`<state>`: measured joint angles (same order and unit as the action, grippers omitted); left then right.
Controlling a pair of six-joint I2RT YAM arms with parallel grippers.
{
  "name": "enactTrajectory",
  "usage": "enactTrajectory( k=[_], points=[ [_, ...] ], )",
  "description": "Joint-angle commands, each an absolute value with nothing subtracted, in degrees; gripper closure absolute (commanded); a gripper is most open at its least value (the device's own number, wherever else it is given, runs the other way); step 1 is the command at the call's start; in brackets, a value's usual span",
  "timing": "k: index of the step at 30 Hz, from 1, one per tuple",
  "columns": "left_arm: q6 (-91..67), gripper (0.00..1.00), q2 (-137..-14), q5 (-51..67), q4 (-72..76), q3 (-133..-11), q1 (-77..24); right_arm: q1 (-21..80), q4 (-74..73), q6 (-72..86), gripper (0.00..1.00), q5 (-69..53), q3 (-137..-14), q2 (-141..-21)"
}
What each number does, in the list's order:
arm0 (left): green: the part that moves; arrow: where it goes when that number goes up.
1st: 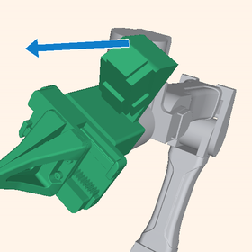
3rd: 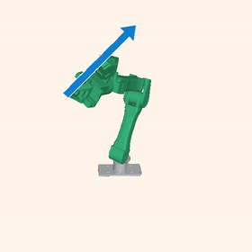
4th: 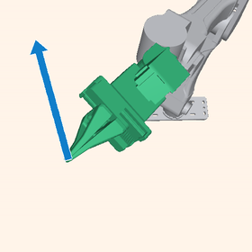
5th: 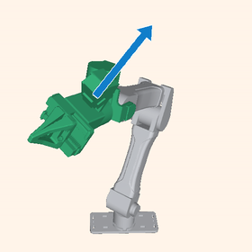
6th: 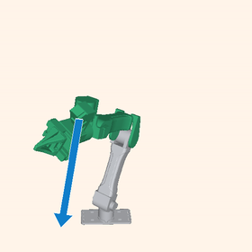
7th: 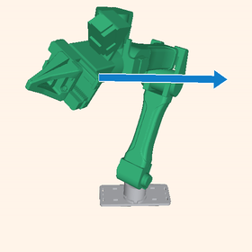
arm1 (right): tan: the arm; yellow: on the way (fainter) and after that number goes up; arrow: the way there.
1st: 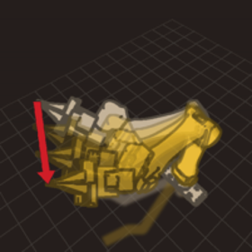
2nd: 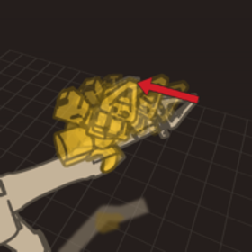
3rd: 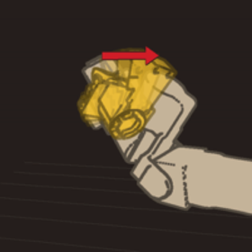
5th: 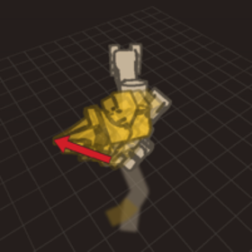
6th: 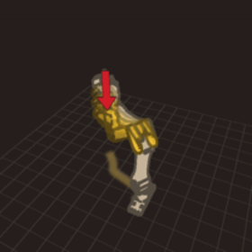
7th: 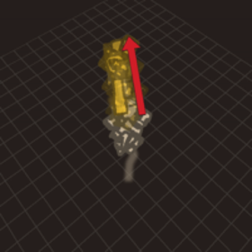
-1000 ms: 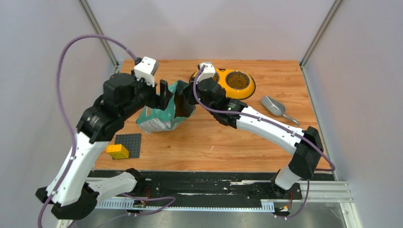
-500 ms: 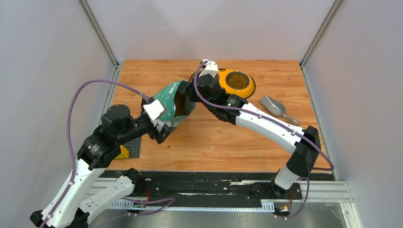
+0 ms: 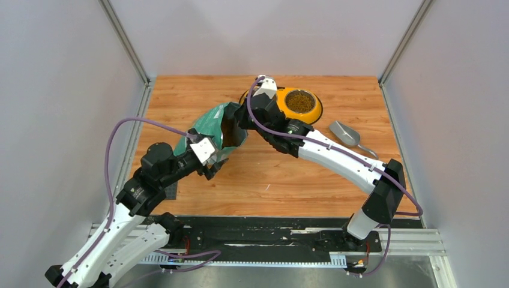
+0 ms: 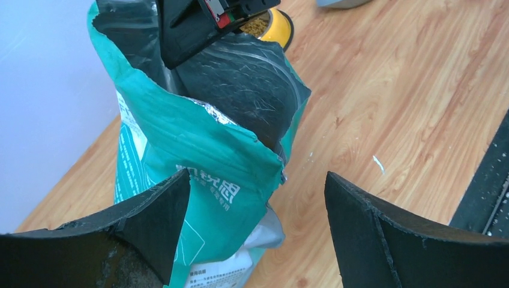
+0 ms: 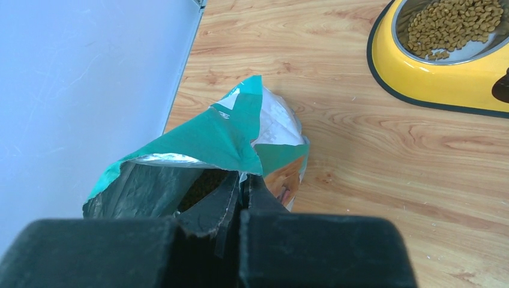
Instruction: Serve the pet food
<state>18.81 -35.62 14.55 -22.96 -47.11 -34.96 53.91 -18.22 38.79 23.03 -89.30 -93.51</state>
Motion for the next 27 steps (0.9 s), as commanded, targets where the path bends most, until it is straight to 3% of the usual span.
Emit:
enactTrajectory(
  k=[1,6,12,21,25,27],
  points=[
    [19.74,0.13,-34.67,11.90,-14.20,-46.05,-35.77,53.79,-11.89,42.23,1.00,21.94,-92.22,-89.26],
    [19.90,0.16,-33.72,9.74,-12.04,-44.67,-36.50,53.79,-11.87,44.02,1.00,20.54,-92.50,-89.97],
    [21.64,0.27,-36.22,5.64,-12.83,-45.48,-37.53,53.79,-11.87,46.32,1.00,18.52,-92.59,-90.52],
    [22.81,0.27,-40.69,-0.50,-13.77,-46.00,-39.96,53.70,-11.78,48.21,1.00,17.07,-92.44,-90.61],
    [22.46,0.49,-41.83,-4.17,-11.92,-46.45,-40.59,53.66,-11.80,48.27,1.00,16.96,-92.07,-90.70],
    [22.25,0.75,-42.07,-5.31,-11.73,-46.93,-40.60,53.49,-11.82,47.94,1.00,17.39,-91.75,-90.58]
  ],
)
